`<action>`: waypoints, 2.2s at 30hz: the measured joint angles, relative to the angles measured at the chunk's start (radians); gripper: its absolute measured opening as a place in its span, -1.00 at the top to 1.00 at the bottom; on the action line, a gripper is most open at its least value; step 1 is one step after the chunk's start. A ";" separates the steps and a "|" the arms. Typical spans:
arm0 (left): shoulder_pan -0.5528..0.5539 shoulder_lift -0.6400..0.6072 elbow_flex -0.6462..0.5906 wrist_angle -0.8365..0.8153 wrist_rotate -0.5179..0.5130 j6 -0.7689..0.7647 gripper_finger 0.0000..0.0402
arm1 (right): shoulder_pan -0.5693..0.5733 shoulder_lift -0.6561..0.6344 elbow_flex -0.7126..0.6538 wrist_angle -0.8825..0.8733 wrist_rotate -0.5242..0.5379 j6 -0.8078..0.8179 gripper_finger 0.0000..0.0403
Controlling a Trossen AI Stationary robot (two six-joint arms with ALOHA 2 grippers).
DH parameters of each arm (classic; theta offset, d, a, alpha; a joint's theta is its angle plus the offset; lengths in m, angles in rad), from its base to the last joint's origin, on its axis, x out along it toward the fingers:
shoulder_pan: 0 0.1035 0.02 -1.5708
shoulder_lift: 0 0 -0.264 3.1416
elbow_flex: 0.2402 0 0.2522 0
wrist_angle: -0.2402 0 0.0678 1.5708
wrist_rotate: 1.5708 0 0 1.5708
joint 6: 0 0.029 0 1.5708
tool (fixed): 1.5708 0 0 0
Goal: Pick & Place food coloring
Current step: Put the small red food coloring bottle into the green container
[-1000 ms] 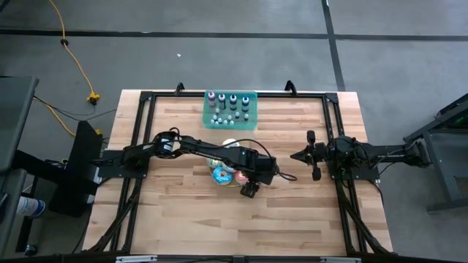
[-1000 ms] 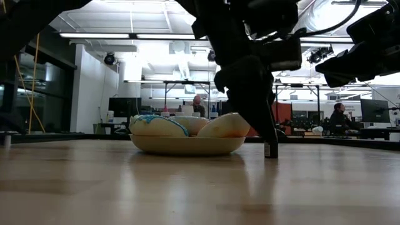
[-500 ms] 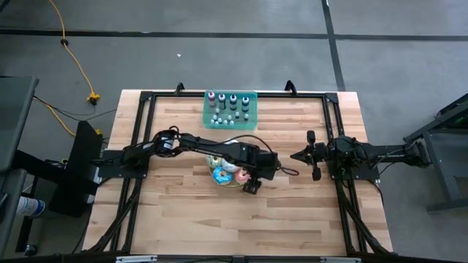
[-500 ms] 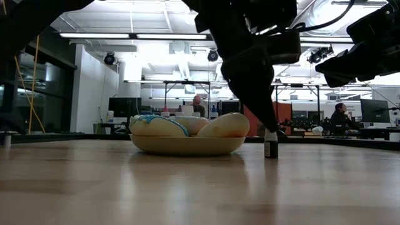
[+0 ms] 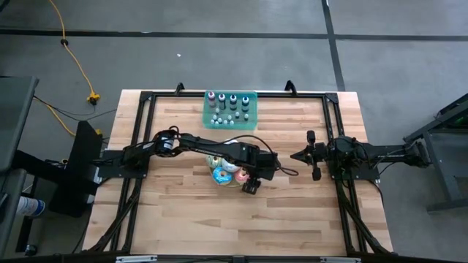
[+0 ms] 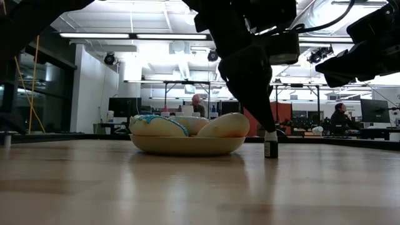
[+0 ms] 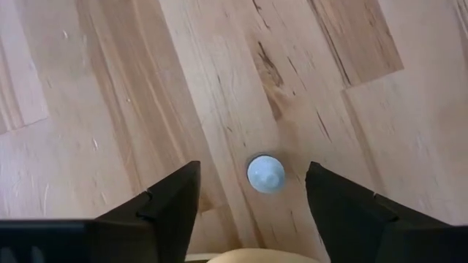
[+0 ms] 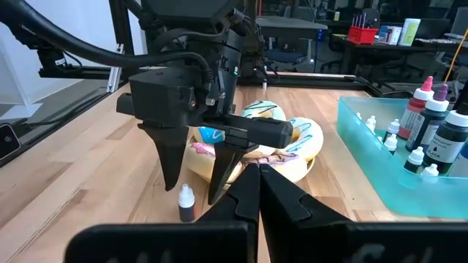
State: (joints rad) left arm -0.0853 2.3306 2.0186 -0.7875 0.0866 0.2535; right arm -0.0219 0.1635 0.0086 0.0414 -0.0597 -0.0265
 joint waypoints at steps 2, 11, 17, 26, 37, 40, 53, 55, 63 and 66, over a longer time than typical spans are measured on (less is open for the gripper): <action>0.000 0.000 0.000 0.000 0.003 -0.006 -0.11 | 0.000 0.000 0.000 0.000 0.000 0.000 1.00; -0.001 0.000 0.000 0.008 0.002 -0.023 0.09 | 0.000 0.000 0.000 0.000 0.000 0.000 1.00; -0.013 0.010 0.000 0.010 -0.002 -0.023 0.09 | 0.000 0.000 0.000 0.000 0.000 0.000 1.00; -0.013 0.010 0.000 0.007 -0.019 0.001 0.10 | 0.000 0.000 0.000 0.000 0.000 0.000 1.00; -0.014 0.010 0.000 0.000 -0.019 0.003 0.10 | 0.000 0.000 0.000 0.000 0.000 0.000 1.00; -0.014 0.010 0.000 0.003 -0.019 0.003 0.10 | 0.000 0.000 0.000 0.000 0.000 0.000 1.00; -0.021 0.025 0.000 0.012 -0.021 0.003 0.10 | 0.000 0.000 0.000 0.000 0.000 0.000 1.00; -0.021 0.025 0.000 0.015 -0.022 0.003 0.10 | 0.000 0.000 0.000 0.000 0.000 0.000 1.00; -0.020 0.025 0.000 0.018 -0.046 0.003 0.10 | 0.000 0.000 0.000 0.000 0.000 0.000 1.00; -0.020 0.025 0.000 0.015 -0.046 0.003 0.18 | 0.000 0.000 0.000 0.000 0.000 0.000 1.00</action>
State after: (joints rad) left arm -0.1051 2.3554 2.0183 -0.7723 0.0410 0.2565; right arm -0.0216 0.1631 0.0089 0.0414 -0.0597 -0.0265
